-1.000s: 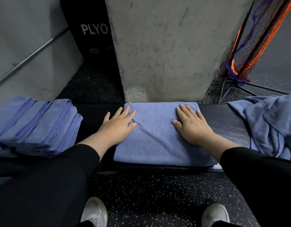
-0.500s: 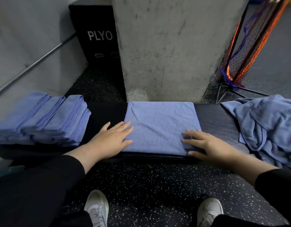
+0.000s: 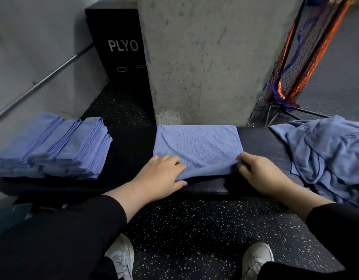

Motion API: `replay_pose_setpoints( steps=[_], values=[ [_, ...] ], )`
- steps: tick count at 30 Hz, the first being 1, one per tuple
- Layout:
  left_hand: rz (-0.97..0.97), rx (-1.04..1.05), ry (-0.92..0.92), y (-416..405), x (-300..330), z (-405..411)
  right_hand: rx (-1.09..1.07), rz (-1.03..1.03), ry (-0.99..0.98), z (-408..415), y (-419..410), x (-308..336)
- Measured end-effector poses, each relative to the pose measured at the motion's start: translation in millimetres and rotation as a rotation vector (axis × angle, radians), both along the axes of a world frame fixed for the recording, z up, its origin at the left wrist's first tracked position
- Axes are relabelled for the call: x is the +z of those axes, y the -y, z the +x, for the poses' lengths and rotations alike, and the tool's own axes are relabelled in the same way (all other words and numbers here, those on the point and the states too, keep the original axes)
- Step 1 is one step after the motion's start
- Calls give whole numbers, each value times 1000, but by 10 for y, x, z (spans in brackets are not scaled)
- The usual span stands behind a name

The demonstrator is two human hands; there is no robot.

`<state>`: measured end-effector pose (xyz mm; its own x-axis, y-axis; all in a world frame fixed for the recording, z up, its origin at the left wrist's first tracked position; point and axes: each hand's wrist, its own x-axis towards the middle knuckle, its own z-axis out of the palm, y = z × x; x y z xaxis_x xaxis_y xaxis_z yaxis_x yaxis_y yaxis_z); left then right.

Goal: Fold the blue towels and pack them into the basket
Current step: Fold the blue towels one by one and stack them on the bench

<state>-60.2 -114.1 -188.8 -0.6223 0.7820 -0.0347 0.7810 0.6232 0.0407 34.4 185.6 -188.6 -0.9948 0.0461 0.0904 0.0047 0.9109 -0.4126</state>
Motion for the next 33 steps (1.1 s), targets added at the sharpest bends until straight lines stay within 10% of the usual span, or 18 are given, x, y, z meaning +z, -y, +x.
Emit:
replay_pose_setpoints(
  steps=[25, 33],
  values=[
    [413, 450, 1167, 774, 559, -280, -28, -567, 305, 96, -56, 551],
    [584, 591, 755, 558, 442, -564, -248, -366, 59, -331, -19, 414]
  ],
)
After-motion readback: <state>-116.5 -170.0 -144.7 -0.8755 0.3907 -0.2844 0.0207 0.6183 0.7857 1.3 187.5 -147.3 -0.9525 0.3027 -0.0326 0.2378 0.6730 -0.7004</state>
